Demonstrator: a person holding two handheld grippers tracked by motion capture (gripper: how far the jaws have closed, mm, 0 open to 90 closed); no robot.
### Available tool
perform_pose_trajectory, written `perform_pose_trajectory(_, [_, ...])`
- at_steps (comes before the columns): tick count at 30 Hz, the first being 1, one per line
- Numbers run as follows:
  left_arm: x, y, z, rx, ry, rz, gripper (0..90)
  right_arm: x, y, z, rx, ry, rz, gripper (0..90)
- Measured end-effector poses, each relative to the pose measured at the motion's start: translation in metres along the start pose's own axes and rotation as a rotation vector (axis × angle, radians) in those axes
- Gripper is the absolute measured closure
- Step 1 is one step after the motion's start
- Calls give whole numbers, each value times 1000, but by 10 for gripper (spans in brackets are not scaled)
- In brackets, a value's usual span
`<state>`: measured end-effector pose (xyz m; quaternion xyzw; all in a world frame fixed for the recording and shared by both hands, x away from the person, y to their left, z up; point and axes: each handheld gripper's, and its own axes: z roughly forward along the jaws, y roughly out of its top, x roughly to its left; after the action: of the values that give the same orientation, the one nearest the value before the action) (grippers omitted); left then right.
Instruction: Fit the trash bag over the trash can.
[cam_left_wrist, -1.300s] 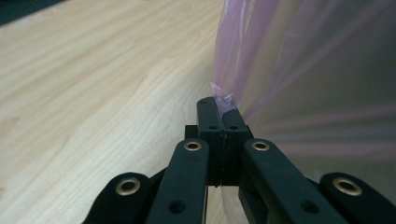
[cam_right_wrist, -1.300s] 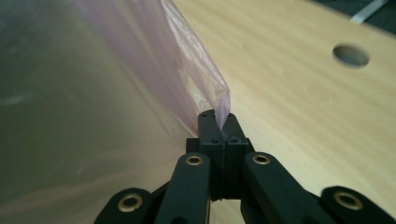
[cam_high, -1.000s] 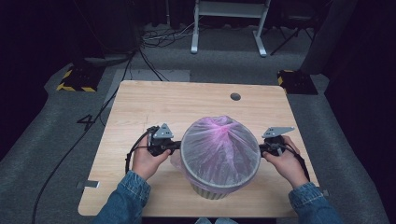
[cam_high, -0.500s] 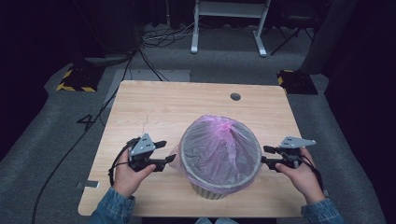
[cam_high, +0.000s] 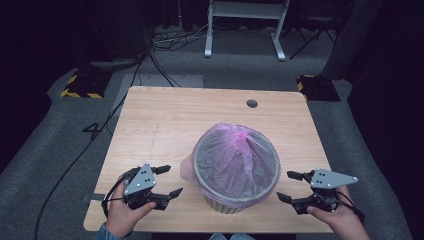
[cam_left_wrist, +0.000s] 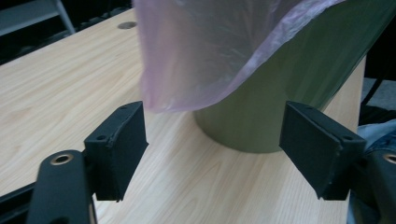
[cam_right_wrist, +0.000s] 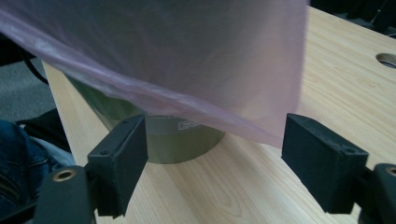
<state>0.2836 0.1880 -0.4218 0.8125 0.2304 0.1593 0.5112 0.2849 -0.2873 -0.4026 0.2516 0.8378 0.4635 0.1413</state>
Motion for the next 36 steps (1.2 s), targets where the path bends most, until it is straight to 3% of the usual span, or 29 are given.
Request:
perform_pose_trajectory(4, [-1, 4, 16, -16, -16, -4, 175, -1, -4, 15, 8, 9, 32, 186])
perform_pose_trajectory(7, [2, 7, 26, -11, -30, -10, 180, -1, -3, 27, 16, 12, 11, 196])
perform_pose_trajectory(8, [4, 8, 29, -5, -36, -7, 201, -1, -1, 30, 18, 6, -2, 221])
perform_pose_trajectory(10, [5, 11, 33, 2, -48, 3, 333, -3, 3, 34, 7, -23, -29, 290])
perform_pose_trajectory(11, [5, 13, 33, 5, -57, 6, 393, -5, 6, 35, 11, -29, -37, 347])
perform_pose_trajectory(12, [6, 16, 33, 4, -74, 17, 493, -7, 8, 33, -4, -39, -47, 535])
perform_pose_trajectory(13, [6, 17, 33, 0, -83, 23, 605, -8, 10, 30, -25, -13, -46, 699])
perform_pose_trajectory(15, [6, 21, 31, 10, -103, 37, 773, -10, 12, 27, -40, 23, -34, 879])
perform_pose_trajectory(17, [6, 21, 31, 28, -126, 39, 896, -10, 12, 24, -35, 29, -21, 900])
perform_pose_trajectory(19, [4, 18, 33, 58, -139, 43, 900, -8, 10, 23, -23, 31, -12, 900])
perform_pose_trajectory(22, [2, 11, 35, 66, -163, 33, 900, -4, 2, 23, 23, 50, -9, 900])
perform_pose_trajectory(25, [2, 9, 32, 54, -158, 24, 900, -1, -4, 21, 12, 34, -15, 900])
perform_pose_trajectory(26, [2, 9, 31, 48, -160, 19, 900, -1, -5, 19, 0, 27, -15, 800])
perform_pose_trajectory(28, [1, 10, 29, 40, -158, 19, 900, 2, -8, 18, -29, -4, -2, 493])
perform_pose_trajectory(30, [-1, 12, 29, 36, -163, 26, 900, 4, -11, 19, -54, -42, -9, 289])
perform_pose_trajectory(32, [-3, 15, 29, 29, -168, 32, 898, 6, -13, 21, -66, -39, 14, 217])
perform_pose_trajectory(36, [-8, 20, 26, 18, -176, 54, 897, 9, -14, 31, -38, -70, -61, 216])
